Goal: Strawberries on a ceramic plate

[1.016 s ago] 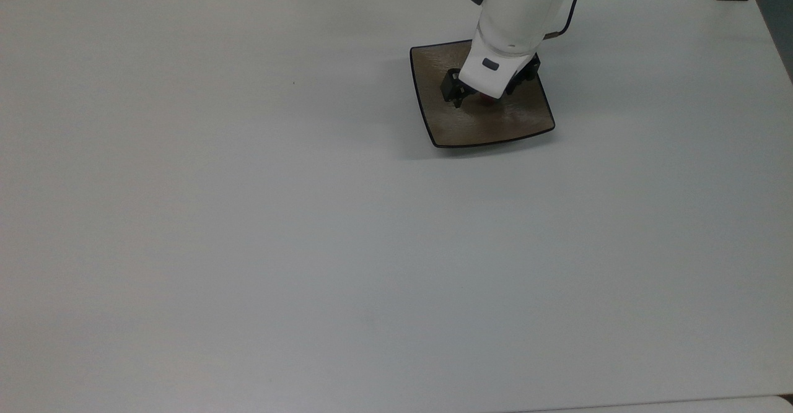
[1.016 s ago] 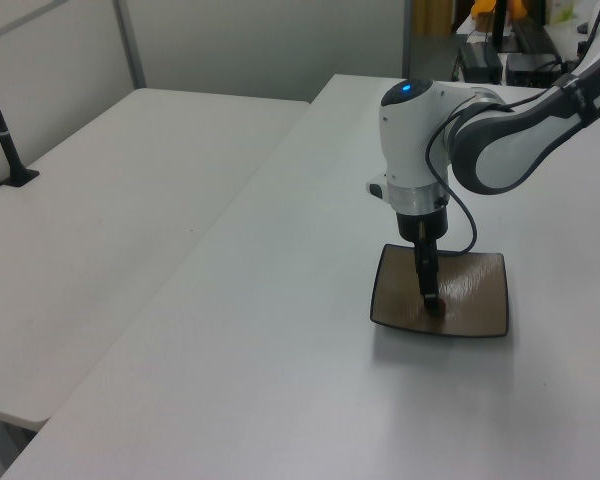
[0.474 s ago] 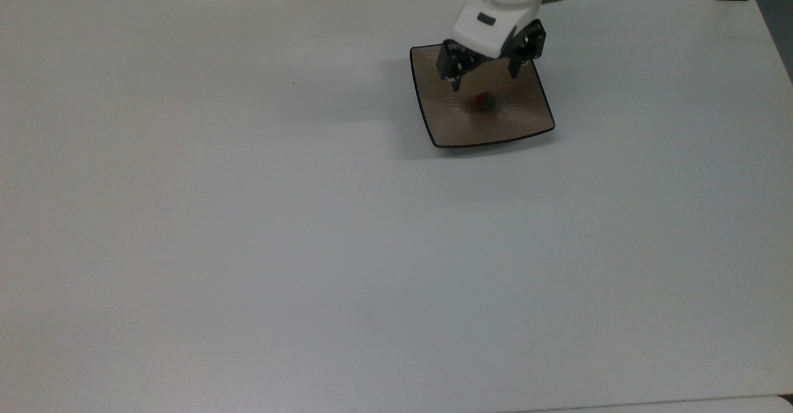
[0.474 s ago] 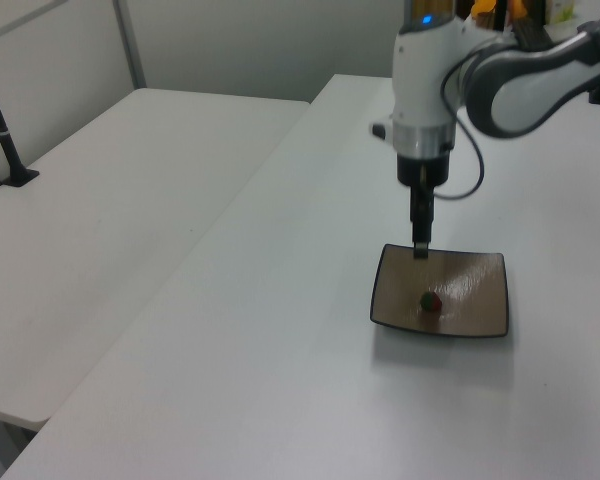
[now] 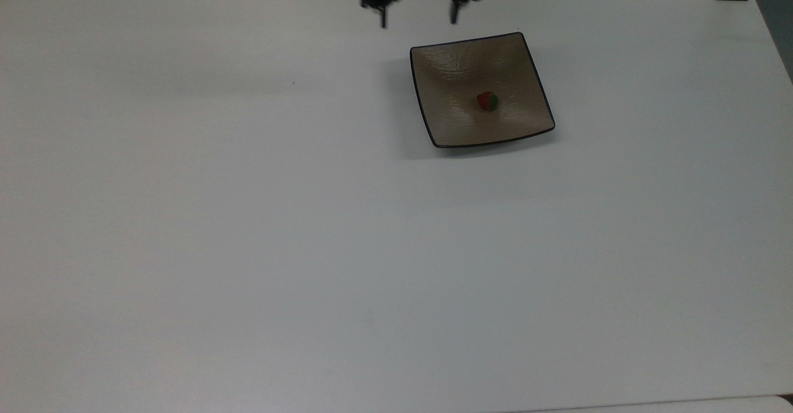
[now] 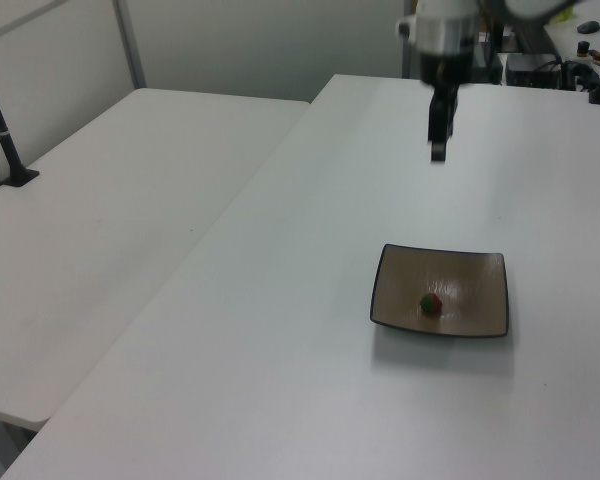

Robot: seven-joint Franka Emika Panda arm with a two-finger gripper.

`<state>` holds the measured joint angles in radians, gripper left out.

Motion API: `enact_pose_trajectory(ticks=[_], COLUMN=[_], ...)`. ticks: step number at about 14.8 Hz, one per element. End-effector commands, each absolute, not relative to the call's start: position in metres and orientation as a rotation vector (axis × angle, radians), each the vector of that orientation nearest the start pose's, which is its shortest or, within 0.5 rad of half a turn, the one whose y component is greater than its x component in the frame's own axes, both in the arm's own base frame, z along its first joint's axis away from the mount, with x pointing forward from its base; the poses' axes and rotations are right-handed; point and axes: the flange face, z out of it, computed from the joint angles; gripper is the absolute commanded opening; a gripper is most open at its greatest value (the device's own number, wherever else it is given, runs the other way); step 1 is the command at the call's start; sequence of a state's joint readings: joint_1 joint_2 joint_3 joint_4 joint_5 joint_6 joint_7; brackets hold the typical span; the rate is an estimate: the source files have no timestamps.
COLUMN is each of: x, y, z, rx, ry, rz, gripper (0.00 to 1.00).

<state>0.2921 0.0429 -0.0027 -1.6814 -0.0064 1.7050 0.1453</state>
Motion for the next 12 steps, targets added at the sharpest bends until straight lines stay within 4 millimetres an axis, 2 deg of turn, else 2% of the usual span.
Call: enact_pose_trajectory(ticks=[1,2,4,7,10,12], x=[0.551,0.549,0.55,0.552,0.557,0.56], y=[0.103,0.089,0.061,0.055,0.035,0.024], z=[0.608,0.615,0.617,0.609,0.613,0.617], rx=[-3.153,-3.15,-3.149,-3.154,-3.129,-3.122], ry=[-0.047,-0.025,0.033,-0.07,-0.242,-0.28], rz=[0.014,-0.004,-0.002,0.023,-0.043,-0.092], gripper=[1.0,1.0,1.0,1.0,1.0,1.0])
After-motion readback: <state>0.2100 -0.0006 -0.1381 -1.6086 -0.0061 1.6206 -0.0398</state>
